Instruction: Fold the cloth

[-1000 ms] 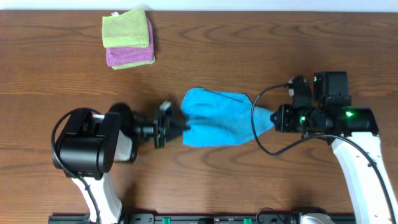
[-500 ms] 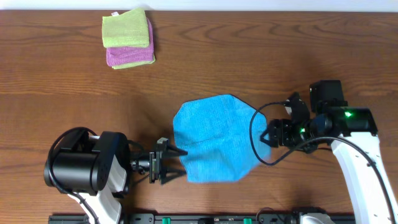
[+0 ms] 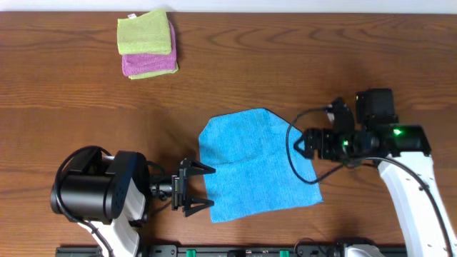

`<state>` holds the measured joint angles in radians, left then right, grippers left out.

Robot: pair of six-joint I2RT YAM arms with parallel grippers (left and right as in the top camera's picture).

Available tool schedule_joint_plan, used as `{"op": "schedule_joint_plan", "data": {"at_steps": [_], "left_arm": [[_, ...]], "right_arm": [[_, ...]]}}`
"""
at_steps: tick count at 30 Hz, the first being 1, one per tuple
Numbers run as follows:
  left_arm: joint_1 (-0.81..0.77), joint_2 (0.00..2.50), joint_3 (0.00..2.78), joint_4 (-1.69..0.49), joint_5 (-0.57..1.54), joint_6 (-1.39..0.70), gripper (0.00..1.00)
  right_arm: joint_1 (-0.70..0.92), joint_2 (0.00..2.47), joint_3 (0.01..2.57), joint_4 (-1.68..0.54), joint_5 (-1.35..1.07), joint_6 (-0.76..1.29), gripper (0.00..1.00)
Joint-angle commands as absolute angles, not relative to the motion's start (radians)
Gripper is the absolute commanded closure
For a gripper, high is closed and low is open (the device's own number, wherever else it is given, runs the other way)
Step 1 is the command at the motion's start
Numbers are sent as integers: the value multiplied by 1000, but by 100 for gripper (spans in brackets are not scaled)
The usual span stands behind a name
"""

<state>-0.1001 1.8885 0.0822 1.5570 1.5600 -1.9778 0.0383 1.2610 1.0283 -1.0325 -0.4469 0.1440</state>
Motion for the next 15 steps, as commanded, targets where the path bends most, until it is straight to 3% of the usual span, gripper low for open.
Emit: {"op": "schedule_joint_plan", "data": {"at_steps": [1, 5, 8, 11, 15], "left_arm": [[-101, 1884, 147, 1522, 1505, -1824, 5], [-126, 1884, 252, 1439, 1481, -1580, 5], [-172, 1885, 329, 1226, 1382, -1450, 5], [-226, 1885, 419, 958, 1346, -1281, 5], [-265, 1885, 484, 762, 1272, -1142, 5]], "right_arm": [[61, 1262, 949, -894, -605, 134, 14], [88, 1305, 847, -731, -712, -25, 14], [117, 1385, 838, -719, -711, -93, 19], [149, 1465, 838, -665, -728, -65, 20], [171, 1542, 838, -591, -733, -36, 22]]}}
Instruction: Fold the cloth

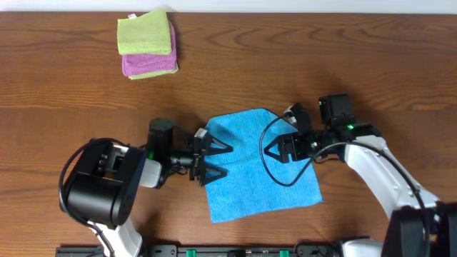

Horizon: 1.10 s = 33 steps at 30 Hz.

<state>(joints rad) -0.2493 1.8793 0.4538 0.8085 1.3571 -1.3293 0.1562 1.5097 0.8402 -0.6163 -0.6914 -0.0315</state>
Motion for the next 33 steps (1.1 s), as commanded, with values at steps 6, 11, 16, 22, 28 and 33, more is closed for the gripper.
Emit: {"op": "schedule_joint_plan", "data": {"at_steps": [6, 11, 16, 22, 28, 33], "left_arm": [[-268, 1885, 490, 690, 1192, -1106, 5], [-268, 1885, 490, 652, 1165, -1099, 5], [-268, 1885, 490, 651, 1164, -1104, 5], [-268, 1885, 490, 651, 1164, -1107, 5], [-268, 1885, 490, 651, 1164, -1116, 5], [-268, 1885, 490, 651, 1165, -1123, 5]], "right_arm": [[169, 1631, 838, -503, -617, 124, 20], [169, 1653, 837, -429, -501, 230, 19], [169, 1676, 837, -337, -459, 285, 16], [173, 1745, 836, -320, -432, 404, 16], [173, 1800, 836, -252, -378, 479, 18], [173, 1799, 836, -139, -281, 533, 16]]}}
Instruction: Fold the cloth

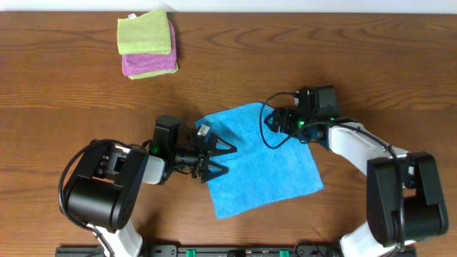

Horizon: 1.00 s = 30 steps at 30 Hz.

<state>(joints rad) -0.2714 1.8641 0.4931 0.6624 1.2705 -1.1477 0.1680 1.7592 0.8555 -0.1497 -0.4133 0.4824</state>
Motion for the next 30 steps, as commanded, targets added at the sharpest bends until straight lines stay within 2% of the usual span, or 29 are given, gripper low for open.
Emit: {"op": "schedule_joint_plan", "data": {"at_steps": [1, 8, 13, 18, 26, 30], "left_arm": [[-268, 1885, 490, 650, 1166, -1123, 5], [-268, 1885, 490, 619, 1168, -1122, 5], [-269, 1885, 490, 599, 1170, -1102, 5], [-269, 1885, 490, 599, 1187, -1103, 5], [-268, 1884, 513, 606, 1274, -1107, 5], [-268, 1884, 544, 607, 1333, -1122, 5]], "right_arm": [[173, 1799, 836, -110, -265, 551, 16], [163, 1799, 837, 9, -234, 581, 19], [152, 1799, 837, 38, -191, 618, 16], [151, 1791, 838, 24, -340, 591, 23], [158, 1670, 945, -341, -356, 232, 28], [178, 1589, 974, -469, -254, 147, 34]]}}
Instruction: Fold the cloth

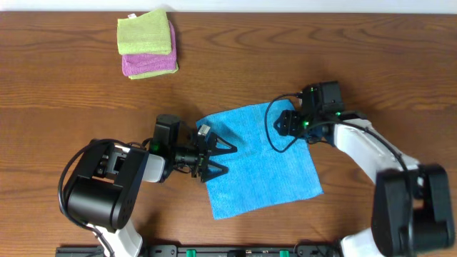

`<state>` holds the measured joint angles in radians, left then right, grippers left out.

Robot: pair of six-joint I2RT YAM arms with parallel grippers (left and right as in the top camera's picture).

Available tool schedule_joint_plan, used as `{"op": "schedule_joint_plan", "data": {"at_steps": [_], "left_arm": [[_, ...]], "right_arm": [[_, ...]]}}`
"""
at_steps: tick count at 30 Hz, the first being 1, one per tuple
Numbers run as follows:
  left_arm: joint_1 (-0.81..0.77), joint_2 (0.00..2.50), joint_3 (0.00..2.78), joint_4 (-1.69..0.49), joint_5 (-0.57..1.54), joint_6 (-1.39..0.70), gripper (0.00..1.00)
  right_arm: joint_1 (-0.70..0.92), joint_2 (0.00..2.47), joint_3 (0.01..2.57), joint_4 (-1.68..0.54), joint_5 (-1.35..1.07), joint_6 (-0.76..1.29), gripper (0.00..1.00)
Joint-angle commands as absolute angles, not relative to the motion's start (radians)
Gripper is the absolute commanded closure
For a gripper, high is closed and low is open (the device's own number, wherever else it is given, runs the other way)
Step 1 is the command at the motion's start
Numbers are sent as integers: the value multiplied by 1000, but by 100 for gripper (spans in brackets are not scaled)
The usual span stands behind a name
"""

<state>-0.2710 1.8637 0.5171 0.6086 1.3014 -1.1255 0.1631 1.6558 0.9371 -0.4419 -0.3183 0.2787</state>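
Observation:
A blue cloth (260, 160) lies spread flat on the wooden table, tilted a little. My left gripper (223, 158) is at the cloth's left edge, open, with its two fingers splayed over the edge. My right gripper (284, 121) sits low on the cloth's far right corner. It looks shut on that corner, though its fingertips are hard to make out from above.
A stack of folded green and pink cloths (147, 44) lies at the far left of the table. A black cable (275, 143) from the right arm loops over the blue cloth. The table's front edge runs just below the cloth.
My right gripper has shifted slightly to the right, and the cloth's far right corner has come out with it. The left gripper has stayed open at the left edge.
Both grippers first stood off the cloth, left at its near left corner and right beside its right edge. Then both moved in over its upper half. The right one reached the far right corner, and the cloth now lies flatter and squarer.

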Motion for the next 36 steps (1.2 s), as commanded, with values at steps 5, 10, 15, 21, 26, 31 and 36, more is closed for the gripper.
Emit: {"op": "schedule_joint_plan", "data": {"at_steps": [5, 10, 15, 21, 26, 31, 36], "left_arm": [[-268, 1884, 554, 604, 1366, -1122, 5], [-245, 1884, 558, 603, 1377, -1129, 4], [-181, 1884, 621, 693, 1446, -1134, 4], [-153, 1855, 699, 881, 1459, -1157, 4], [-146, 1822, 700, 970, 1442, -1072, 4], [-88, 1816, 700, 870, 1291, -894, 4], [-80, 1816, 700, 558, 898, -712, 4]], "right_arm": [[203, 1532, 974, -502, -130, 136, 36], [252, 1566, 974, -483, -229, 62, 68], [289, 1651, 974, -478, -229, 21, 99], [291, 1737, 975, -447, -229, -33, 99], [291, 1758, 977, -411, -229, -33, 99], [278, 1758, 992, -389, -244, -43, 99], [277, 1763, 993, -372, -244, -41, 99]]}}
